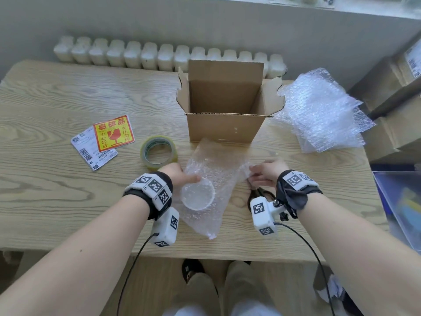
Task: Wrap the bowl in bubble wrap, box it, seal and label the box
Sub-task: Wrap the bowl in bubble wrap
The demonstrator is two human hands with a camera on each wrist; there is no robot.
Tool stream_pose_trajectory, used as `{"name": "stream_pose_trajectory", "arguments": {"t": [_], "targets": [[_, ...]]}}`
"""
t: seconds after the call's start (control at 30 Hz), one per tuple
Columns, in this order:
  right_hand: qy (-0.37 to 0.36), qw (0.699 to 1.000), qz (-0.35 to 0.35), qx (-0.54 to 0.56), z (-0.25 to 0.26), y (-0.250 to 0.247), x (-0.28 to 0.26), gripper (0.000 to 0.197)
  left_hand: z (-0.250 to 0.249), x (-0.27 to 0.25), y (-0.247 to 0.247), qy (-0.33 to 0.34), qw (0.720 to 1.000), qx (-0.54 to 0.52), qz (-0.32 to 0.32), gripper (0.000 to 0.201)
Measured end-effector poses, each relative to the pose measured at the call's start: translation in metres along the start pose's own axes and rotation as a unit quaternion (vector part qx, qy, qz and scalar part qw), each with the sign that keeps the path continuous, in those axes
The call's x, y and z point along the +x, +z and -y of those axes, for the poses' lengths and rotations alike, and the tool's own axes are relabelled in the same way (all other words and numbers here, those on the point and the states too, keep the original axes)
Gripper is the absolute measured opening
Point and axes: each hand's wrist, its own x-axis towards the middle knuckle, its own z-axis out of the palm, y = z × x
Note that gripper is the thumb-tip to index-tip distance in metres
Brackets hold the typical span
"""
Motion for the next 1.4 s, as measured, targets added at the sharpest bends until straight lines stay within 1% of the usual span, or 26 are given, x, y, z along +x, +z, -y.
{"name": "stream_pose_trajectory", "arguments": {"t": [0.03, 0.07, 0.1, 0.13, 0.17, 0.2, 0.27, 0.33, 0.4, 0.5, 0.63, 0.67, 0.7, 0.73, 0.8, 0.83, 0.87, 0.93, 0.97, 1.03, 1.07, 1.13, 1.2, 1.27, 1.33, 1.4], "targets": [[-0.012, 1.000, -0.020, 0.013, -0.001, 0.000, 0.001, 0.014, 0.001, 0.000, 0.002, -0.020, 0.999, -0.028, 0.028, 0.071], [-0.021, 0.999, -0.030, 0.036, -0.002, 0.001, 0.004, 0.024, 0.002, -0.001, 0.003, -0.036, 0.997, -0.059, 0.047, 0.073], [-0.010, 0.997, -0.031, 0.067, -0.003, 0.000, 0.004, 0.033, 0.003, 0.001, 0.005, -0.045, 0.994, -0.089, 0.053, 0.075], [0.017, 0.996, -0.027, 0.087, -0.003, -0.001, 0.002, 0.038, 0.004, 0.002, 0.006, -0.050, 0.991, -0.115, 0.045, 0.078], [0.043, 0.995, -0.011, 0.088, -0.005, -0.002, -0.001, 0.042, 0.004, 0.003, 0.006, -0.054, 0.989, -0.132, 0.031, 0.080], [0.063, 0.996, 0.021, 0.066, -0.006, -0.002, -0.004, 0.045, 0.005, 0.004, 0.006, -0.057, 0.989, -0.139, 0.017, 0.081], [0.080, 0.992, 0.099, -0.009, -0.011, 0.002, -0.009, 0.046, 0.005, 0.006, 0.006, -0.061, 0.986, -0.153, 0.007, 0.080], [0.070, 0.986, 0.147, -0.048, -0.017, 0.013, -0.011, 0.042, 0.004, 0.005, 0.007, -0.062, 0.982, -0.176, 0.008, 0.073], [0.048, 0.984, 0.162, -0.050, -0.022, 0.025, -0.012, 0.042, 0.003, 0.005, 0.009, -0.065, 0.977, -0.203, 0.011, 0.062], [0.045, 0.985, 0.169, 0.006, -0.022, 0.038, -0.011, 0.050, 0.001, 0.002, 0.012, -0.065, 0.963, -0.263, 0.000, 0.034], [0.066, 0.982, 0.160, 0.076, -0.018, 0.040, -0.005, 0.066, 0.008, 0.005, 0.016, -0.057, 0.952, -0.299, -0.029, 0.024], [0.063, 0.982, 0.164, 0.071, -0.017, 0.040, -0.005, 0.065, 0.011, 0.006, 0.017, -0.057, 0.950, -0.305, -0.036, 0.022], [0.056, 0.983, 0.166, 0.052, -0.017, 0.041, -0.005, 0.060, 0.013, 0.007, 0.017, -0.059, 0.950, -0.305, -0.039, 0.022], [0.047, 0.986, 0.160, 0.030, -0.017, 0.042, -0.005, 0.050, 0.015, 0.007, 0.018, -0.063, 0.950, -0.303, -0.040, 0.026], [0.034, 0.991, 0.127, 0.008, -0.017, 0.045, -0.004, 0.029, 0.017, 0.005, 0.018, -0.069, 0.951, -0.299, -0.038, 0.037], [0.031, 0.993, 0.112, 0.006, -0.017, 0.047, -0.005, 0.024, 0.018, 0.005, 0.018, -0.071, 0.950, -0.300, -0.039, 0.041], [0.031, 0.995, 0.099, 0.005, -0.017, 0.049, -0.004, 0.022, 0.020, 0.006, 0.019, -0.074, 0.949, -0.303, -0.044, 0.040], [0.027, 0.997, 0.076, -0.003, -0.016, 0.050, -0.003, 0.018, 0.020, 0.005, 0.020, -0.079, 0.947, -0.304, -0.061, 0.024], [0.021, 0.998, 0.057, -0.002, -0.016, 0.051, -0.001, 0.016, 0.021, 0.006, 0.020, -0.081, 0.945, -0.310, -0.074, 0.023], [0.031, 0.999, 0.032, 0.032, -0.013, 0.047, 0.002, 0.020, 0.025, 0.009, 0.021, -0.085, 0.939, -0.319, -0.099, 0.030], [0.036, 0.998, 0.030, 0.036, -0.012, 0.045, 0.001, 0.022, 0.028, 0.011, 0.023, -0.085, 0.936, -0.324, -0.112, 0.032], [0.037, 0.998, 0.052, 0.002, -0.012, 0.042, -0.002, 0.028, 0.031, 0.013, 0.024, -0.079, 0.931, -0.336, -0.117, 0.033], [0.026, 0.995, 0.083, -0.045, -0.015, 0.043, -0.006, 0.030, 0.029, 0.008, 0.023, -0.061, 0.932, -0.344, -0.095, 0.027], [0.023, 0.990, 0.121, -0.069, -0.016, 0.050, -0.010, 0.026, 0.025, 0.005, 0.023, -0.038, 0.935, -0.346, -0.062, 0.032], [0.041, 0.981, 0.170, -0.089, -0.012, 0.059, -0.016, 0.024, 0.019, 0.001, 0.024, -0.013, 0.934, -0.356, -0.044, 0.028], [0.028, 0.979, 0.165, -0.118, -0.011, 0.066, -0.018, 0.034, 0.017, 0.000, 0.027, -0.008, 0.932, -0.360, -0.040, 0.024]]}}
